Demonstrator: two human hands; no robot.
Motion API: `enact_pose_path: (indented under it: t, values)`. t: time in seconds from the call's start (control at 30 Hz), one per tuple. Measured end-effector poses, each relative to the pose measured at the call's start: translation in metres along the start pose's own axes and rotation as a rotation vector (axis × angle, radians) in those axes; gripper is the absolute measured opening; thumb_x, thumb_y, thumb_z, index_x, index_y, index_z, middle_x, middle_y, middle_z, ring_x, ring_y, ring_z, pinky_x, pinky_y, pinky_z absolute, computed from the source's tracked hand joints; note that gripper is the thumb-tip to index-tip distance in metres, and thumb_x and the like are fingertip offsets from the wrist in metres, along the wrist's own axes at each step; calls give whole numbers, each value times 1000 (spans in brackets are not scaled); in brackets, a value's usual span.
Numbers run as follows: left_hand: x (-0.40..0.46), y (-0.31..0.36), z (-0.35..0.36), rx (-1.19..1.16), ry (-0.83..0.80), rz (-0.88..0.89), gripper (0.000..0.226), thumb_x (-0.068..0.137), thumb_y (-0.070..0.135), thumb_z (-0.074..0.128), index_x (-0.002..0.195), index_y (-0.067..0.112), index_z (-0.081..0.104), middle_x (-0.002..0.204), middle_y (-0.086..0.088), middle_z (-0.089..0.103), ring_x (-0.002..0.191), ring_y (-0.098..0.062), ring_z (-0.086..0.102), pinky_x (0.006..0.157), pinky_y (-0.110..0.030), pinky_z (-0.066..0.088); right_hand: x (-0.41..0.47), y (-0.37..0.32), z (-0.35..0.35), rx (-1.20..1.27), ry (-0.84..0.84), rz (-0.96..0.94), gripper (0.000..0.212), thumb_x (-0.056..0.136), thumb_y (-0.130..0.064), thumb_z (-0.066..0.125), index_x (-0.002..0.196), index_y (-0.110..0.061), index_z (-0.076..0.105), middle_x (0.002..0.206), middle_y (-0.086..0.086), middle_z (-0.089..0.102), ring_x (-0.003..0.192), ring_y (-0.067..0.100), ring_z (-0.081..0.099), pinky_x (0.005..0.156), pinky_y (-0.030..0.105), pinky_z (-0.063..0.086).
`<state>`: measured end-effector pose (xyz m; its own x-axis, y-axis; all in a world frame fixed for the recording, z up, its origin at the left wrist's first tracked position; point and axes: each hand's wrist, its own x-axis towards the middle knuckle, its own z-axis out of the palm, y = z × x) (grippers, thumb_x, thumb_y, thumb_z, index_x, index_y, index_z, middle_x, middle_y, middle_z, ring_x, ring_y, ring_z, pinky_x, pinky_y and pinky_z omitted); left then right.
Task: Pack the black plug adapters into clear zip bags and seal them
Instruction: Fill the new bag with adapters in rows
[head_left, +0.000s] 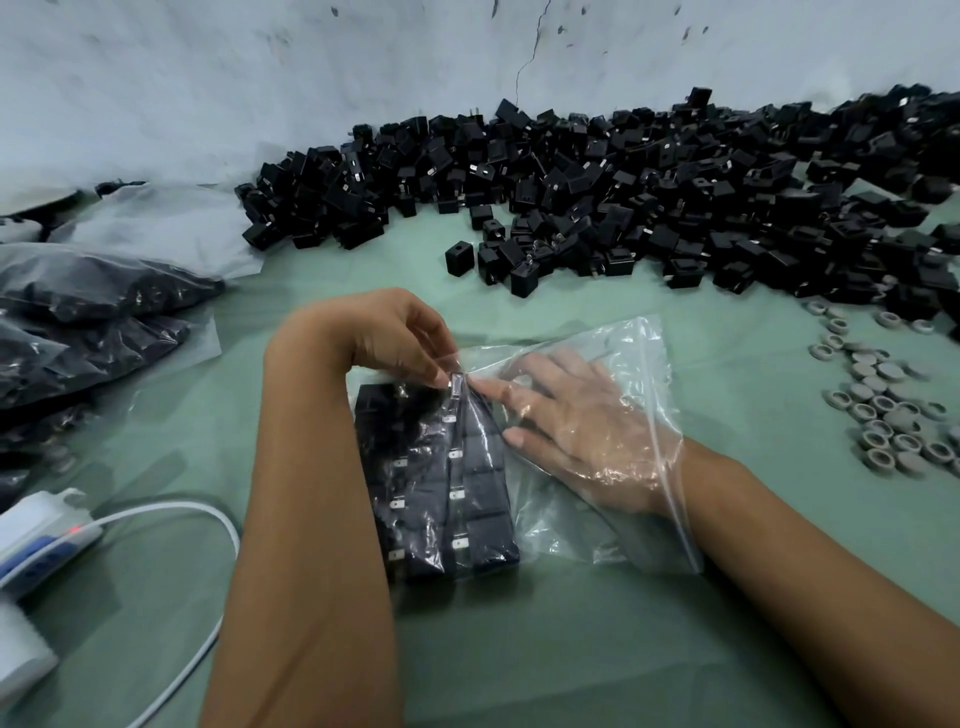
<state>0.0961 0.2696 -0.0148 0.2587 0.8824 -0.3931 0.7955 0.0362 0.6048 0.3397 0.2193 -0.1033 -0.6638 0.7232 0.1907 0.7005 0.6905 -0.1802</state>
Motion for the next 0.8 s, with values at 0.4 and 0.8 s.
enact_pose_path:
  t: [0.4,0.8]
  values:
    - [0,1,0,19,12,-12,20,78,0,83,85,19,80,85,2,79,82,-13,73,76,-25,54,-4,0,0,17,-19,20,64,99,-66,8,159,-44,8,151,-12,45,128,9,32,105,41,35]
    - [0,6,4,24,23,-44,14,80,3,83,79,15,76,74,0,76,69,-16,68,73,-32,58,-7,1,-2,26,27,-9,67,101,-67,6,159,-37,25,148,-11,48,128,10,31,100,38,32]
